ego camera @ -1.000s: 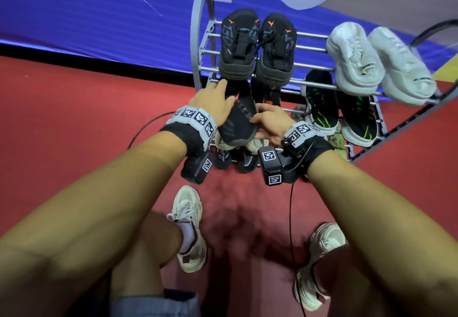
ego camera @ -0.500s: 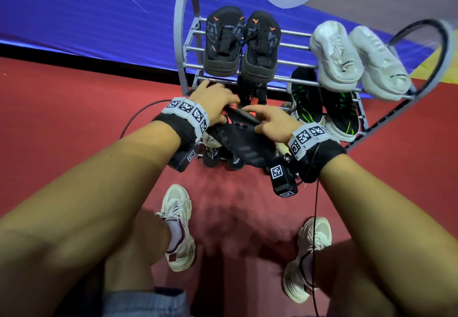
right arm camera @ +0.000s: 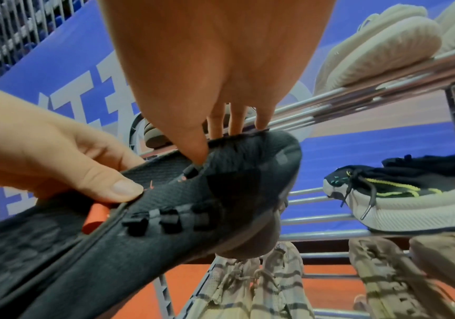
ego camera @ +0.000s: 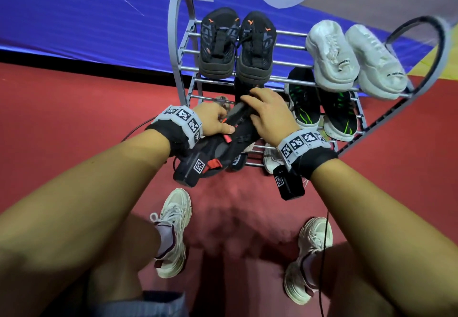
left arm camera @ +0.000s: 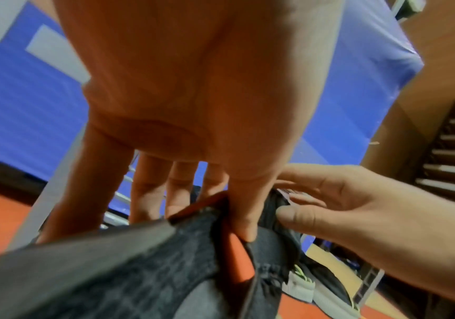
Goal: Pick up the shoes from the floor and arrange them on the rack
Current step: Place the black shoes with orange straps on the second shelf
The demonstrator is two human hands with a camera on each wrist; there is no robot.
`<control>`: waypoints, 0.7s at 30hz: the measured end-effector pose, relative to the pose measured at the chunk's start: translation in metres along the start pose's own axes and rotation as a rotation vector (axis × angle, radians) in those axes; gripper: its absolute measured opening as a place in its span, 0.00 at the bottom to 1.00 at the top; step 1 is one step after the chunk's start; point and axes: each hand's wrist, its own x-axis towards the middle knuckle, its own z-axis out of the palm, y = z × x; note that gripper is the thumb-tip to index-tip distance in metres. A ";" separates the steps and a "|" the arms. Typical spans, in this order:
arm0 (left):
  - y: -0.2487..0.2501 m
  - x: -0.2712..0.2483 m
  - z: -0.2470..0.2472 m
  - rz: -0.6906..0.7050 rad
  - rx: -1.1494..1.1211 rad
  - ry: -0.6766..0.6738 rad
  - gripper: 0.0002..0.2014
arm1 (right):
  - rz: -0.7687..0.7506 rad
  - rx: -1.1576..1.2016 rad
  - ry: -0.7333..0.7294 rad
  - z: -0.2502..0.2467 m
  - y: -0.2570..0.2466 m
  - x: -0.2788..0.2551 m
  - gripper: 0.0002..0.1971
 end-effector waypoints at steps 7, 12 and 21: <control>-0.013 -0.008 -0.012 -0.207 -0.493 -0.087 0.18 | 0.256 0.353 -0.044 0.005 -0.007 0.002 0.28; -0.017 -0.009 -0.013 -0.311 -0.658 -0.131 0.22 | 0.559 0.867 -0.244 0.014 -0.010 0.004 0.36; -0.021 -0.014 -0.020 -0.378 -0.853 -0.053 0.25 | 0.671 1.413 -0.481 0.012 -0.036 0.002 0.24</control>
